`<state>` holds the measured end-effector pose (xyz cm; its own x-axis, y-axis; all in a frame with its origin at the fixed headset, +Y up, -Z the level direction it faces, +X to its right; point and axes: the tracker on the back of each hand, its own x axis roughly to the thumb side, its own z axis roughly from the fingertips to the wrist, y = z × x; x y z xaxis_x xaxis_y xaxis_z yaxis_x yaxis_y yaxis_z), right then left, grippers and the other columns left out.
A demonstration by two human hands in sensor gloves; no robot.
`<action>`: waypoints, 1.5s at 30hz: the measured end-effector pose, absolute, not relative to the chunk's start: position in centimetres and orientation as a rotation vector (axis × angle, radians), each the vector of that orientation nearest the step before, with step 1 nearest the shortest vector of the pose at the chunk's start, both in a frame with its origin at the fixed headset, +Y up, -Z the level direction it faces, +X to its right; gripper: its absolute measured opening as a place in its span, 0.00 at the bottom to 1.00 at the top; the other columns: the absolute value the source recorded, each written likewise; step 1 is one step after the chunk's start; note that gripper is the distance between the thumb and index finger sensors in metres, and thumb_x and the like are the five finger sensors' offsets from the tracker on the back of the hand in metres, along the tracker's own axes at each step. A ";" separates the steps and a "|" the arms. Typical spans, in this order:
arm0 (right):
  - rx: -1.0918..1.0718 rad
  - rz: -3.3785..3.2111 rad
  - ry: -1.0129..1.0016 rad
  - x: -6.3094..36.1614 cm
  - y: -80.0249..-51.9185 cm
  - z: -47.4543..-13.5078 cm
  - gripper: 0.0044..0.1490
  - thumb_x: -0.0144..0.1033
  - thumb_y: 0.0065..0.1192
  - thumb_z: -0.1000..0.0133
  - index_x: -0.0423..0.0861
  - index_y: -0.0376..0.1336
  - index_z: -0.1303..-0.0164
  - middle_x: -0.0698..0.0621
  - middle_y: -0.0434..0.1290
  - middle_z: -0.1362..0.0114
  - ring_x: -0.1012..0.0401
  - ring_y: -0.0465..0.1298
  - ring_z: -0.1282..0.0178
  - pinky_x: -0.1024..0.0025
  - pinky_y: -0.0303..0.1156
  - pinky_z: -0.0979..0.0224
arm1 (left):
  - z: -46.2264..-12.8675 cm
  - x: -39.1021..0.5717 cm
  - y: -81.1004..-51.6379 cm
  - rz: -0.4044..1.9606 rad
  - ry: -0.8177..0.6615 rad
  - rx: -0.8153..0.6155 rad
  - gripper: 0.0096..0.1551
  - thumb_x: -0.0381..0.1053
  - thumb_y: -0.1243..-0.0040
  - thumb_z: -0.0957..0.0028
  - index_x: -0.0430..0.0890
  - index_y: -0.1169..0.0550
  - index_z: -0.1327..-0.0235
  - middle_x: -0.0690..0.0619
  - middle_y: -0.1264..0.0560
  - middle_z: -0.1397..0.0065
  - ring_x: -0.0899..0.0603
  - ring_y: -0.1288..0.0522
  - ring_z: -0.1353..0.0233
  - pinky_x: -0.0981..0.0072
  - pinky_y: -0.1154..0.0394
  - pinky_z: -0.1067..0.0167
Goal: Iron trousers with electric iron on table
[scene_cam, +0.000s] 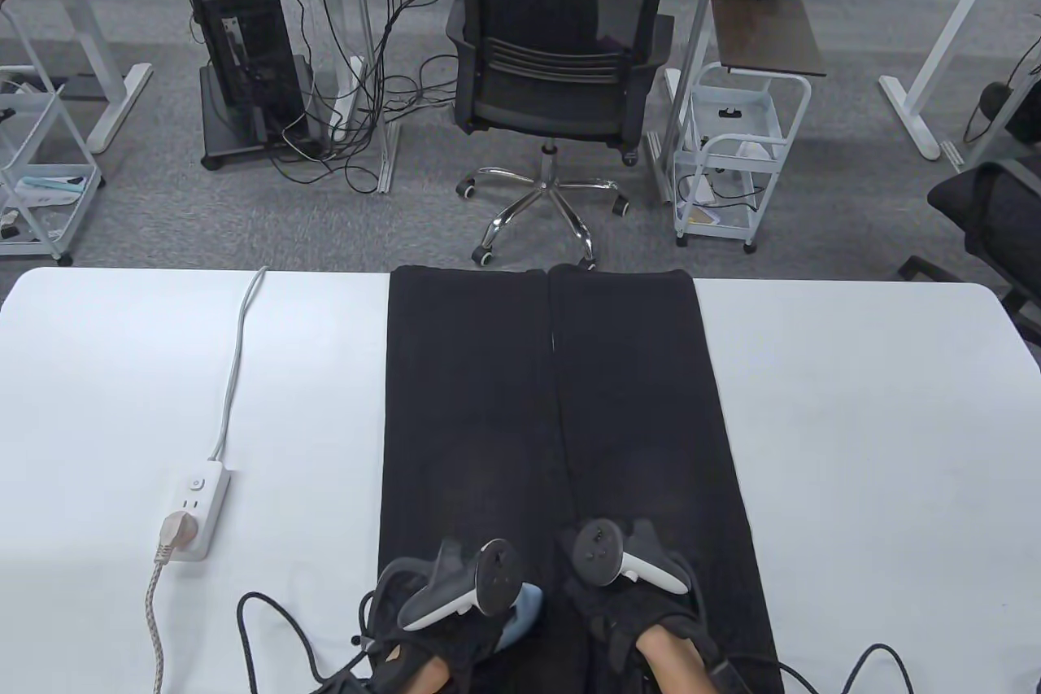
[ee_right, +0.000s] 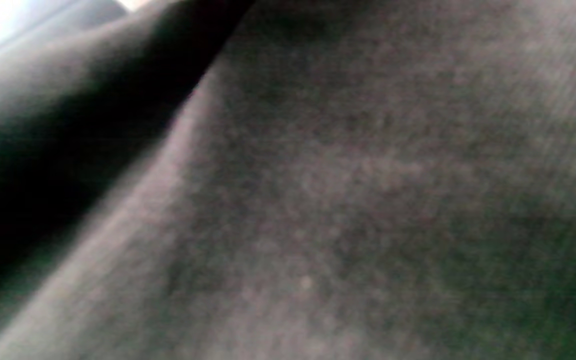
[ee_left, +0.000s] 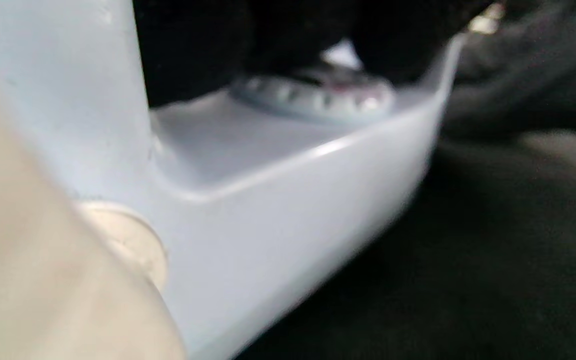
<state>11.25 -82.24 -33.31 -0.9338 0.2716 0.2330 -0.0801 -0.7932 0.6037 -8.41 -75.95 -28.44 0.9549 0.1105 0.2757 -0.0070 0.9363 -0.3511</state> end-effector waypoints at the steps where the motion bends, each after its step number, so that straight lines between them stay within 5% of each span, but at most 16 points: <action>1: 0.464 2.773 0.912 11.2 -82.2 -33.3 0.43 0.43 0.36 0.33 0.50 0.23 0.19 0.43 0.21 0.17 0.37 0.25 0.21 0.26 0.32 0.29 | -28.5 -8.4 -76.0 0.063 -0.291 -0.352 0.20 0.58 0.36 0.38 0.40 0.23 0.52 0.54 0.18 0.68 0.51 0.18 0.66 0.49 0.20 0.49; 5: 0.468 2.782 0.913 11.1 -82.2 -33.3 0.43 0.43 0.36 0.33 0.50 0.23 0.19 0.43 0.21 0.17 0.37 0.25 0.21 0.25 0.32 0.29 | -29.9 -8.4 -75.9 0.065 -0.248 -0.346 0.20 0.58 0.36 0.38 0.41 0.23 0.51 0.54 0.18 0.67 0.51 0.18 0.66 0.49 0.20 0.48; 18: 0.483 2.801 0.930 10.7 -82.1 -33.3 0.43 0.42 0.36 0.33 0.47 0.23 0.18 0.40 0.21 0.17 0.35 0.25 0.21 0.23 0.34 0.30 | -46.4 -8.7 -75.8 0.097 -0.049 -0.338 0.20 0.58 0.36 0.37 0.41 0.23 0.50 0.54 0.18 0.66 0.51 0.18 0.65 0.50 0.20 0.47; 23: 0.486 2.798 0.934 10.7 -82.2 -33.3 0.44 0.43 0.36 0.33 0.47 0.23 0.18 0.40 0.21 0.17 0.34 0.25 0.21 0.23 0.34 0.30 | -49.1 -9.0 -75.7 0.113 0.031 -0.340 0.20 0.58 0.36 0.38 0.42 0.23 0.51 0.54 0.18 0.66 0.51 0.18 0.65 0.50 0.20 0.47; 32: 0.480 2.778 0.942 10.7 -82.3 -33.3 0.43 0.43 0.35 0.33 0.48 0.22 0.19 0.41 0.20 0.17 0.36 0.24 0.21 0.24 0.32 0.30 | -44.7 -8.3 -75.8 0.074 -0.113 -0.340 0.20 0.58 0.37 0.38 0.42 0.23 0.51 0.54 0.18 0.66 0.51 0.18 0.65 0.49 0.20 0.48; 45: 0.465 2.777 0.929 10.9 -82.3 -33.2 0.43 0.43 0.34 0.34 0.49 0.22 0.19 0.42 0.19 0.17 0.37 0.23 0.21 0.25 0.31 0.30 | -29.3 -8.5 -76.1 0.043 -0.392 -0.391 0.20 0.56 0.36 0.40 0.39 0.23 0.53 0.53 0.18 0.68 0.50 0.17 0.66 0.47 0.20 0.49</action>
<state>10.93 -82.32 -33.16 -0.9356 0.2619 0.2368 -0.0666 -0.7896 0.6099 -8.47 -76.07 -29.25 0.9241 0.1153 0.3643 0.0343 0.9245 -0.3796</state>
